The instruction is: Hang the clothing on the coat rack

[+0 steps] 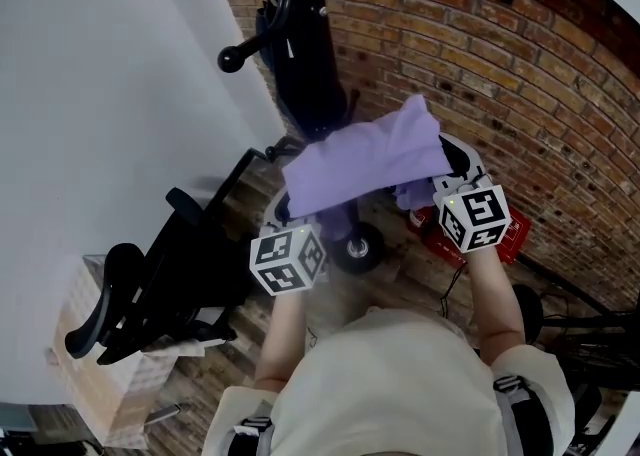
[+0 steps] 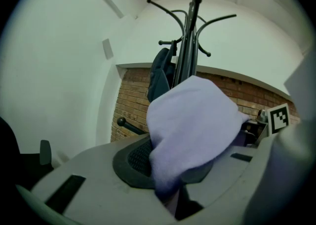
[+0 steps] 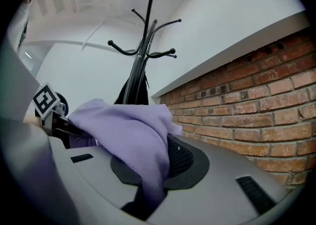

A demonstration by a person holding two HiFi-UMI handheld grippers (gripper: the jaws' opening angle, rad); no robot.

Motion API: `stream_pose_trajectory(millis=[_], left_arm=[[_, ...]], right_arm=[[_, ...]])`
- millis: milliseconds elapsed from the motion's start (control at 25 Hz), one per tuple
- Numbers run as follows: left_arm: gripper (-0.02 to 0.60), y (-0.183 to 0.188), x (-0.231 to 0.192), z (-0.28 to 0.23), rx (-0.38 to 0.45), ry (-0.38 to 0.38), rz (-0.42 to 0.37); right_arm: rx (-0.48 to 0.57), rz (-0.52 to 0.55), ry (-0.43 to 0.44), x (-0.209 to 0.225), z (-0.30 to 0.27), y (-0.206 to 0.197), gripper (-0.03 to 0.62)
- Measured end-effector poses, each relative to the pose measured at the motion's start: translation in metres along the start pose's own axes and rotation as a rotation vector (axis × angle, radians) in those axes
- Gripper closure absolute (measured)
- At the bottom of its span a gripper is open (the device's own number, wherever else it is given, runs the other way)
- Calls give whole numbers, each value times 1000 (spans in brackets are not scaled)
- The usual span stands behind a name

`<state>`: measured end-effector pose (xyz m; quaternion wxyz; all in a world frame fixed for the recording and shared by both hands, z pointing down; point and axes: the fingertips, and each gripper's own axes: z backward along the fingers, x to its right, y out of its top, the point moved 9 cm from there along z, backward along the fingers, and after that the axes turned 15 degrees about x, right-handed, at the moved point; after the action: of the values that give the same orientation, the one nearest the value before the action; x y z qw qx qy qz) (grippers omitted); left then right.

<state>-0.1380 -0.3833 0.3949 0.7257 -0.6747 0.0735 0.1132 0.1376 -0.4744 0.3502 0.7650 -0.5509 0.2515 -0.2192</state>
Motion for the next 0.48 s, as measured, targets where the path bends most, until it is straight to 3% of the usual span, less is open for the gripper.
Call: stream_pose_trajectory(millis=[480], left_arm=[[523, -46, -19, -10, -120, 80, 16]], right_arm=[[-91, -54, 21, 1, -14, -46, 548]])
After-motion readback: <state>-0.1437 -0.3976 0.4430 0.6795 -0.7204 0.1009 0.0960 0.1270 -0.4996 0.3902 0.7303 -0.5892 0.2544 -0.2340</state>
